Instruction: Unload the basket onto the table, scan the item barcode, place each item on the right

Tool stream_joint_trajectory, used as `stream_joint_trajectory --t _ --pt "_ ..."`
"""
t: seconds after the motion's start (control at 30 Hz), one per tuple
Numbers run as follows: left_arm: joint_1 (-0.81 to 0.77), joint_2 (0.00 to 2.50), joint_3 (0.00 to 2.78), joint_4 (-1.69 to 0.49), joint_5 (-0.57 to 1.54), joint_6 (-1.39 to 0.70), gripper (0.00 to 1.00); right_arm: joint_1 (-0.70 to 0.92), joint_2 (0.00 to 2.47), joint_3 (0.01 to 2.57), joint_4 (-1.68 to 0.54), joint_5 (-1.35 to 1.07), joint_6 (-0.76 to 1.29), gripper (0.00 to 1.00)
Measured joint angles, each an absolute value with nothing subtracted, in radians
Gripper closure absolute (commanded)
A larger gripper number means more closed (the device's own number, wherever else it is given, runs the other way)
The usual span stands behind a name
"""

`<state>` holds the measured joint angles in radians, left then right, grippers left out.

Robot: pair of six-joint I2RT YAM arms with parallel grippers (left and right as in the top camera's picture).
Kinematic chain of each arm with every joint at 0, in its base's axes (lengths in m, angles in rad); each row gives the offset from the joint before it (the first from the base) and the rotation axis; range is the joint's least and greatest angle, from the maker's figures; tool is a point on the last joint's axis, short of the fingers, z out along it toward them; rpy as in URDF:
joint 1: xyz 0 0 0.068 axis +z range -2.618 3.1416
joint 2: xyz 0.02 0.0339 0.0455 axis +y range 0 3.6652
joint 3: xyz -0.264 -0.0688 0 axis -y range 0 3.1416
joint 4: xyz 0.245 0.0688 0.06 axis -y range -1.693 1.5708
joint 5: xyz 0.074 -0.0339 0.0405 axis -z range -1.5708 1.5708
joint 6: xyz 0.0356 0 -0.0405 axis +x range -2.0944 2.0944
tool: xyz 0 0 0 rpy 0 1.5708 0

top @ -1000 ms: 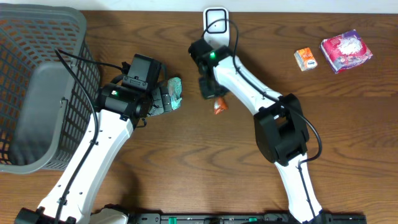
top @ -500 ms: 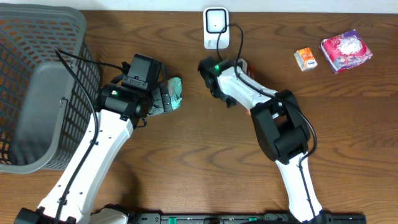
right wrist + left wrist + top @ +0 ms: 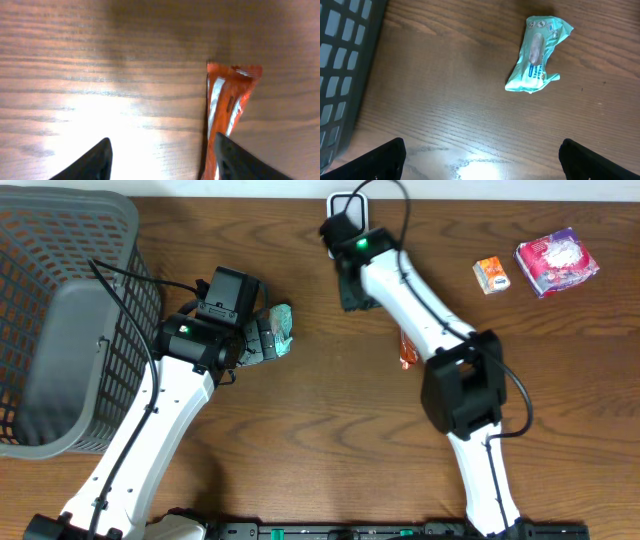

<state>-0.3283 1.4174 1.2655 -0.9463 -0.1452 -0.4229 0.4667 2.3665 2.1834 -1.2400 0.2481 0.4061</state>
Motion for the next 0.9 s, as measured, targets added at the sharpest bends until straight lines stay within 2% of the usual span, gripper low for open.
stream_joint_trajectory --t 0.1,0.17,0.23,0.33,0.4,0.47,0.5,0.7,0.9 --pt "-0.328 1.418 1.266 -0.947 -0.145 -0.423 0.02 0.39 2.366 2.231 -1.296 0.102 0.352 0.41" --pt "-0.328 1.418 1.266 -0.947 -0.145 -0.423 0.02 0.312 2.366 2.25 -1.34 -0.01 0.298 0.51" --pt "-0.328 1.418 1.266 -0.947 -0.145 -0.423 0.02 0.227 2.366 2.252 -1.406 -0.084 0.253 0.56" --pt "-0.328 1.417 1.266 -0.947 -0.145 -0.423 0.02 0.103 2.366 2.246 -1.459 -0.168 0.175 0.56" --pt "-0.328 1.417 1.266 -0.947 -0.145 -0.423 0.02 0.051 2.366 2.218 -1.472 -0.22 0.109 0.68" --pt "-0.328 1.418 1.266 -0.947 -0.145 -0.423 0.02 0.024 2.366 2.171 -1.461 -0.254 0.064 0.91" --pt "-0.328 1.417 1.266 -0.947 -0.145 -0.423 0.02 0.019 2.366 2.151 -1.449 -0.263 0.048 0.99" --pt "-0.328 1.417 1.266 -0.947 -0.145 -0.423 0.02 0.036 2.366 1.961 -1.274 -0.308 0.049 0.99" --pt "-0.328 1.417 1.266 -0.947 -0.145 -0.423 0.02 0.098 2.366 1.914 -1.24 -0.342 0.06 0.99"
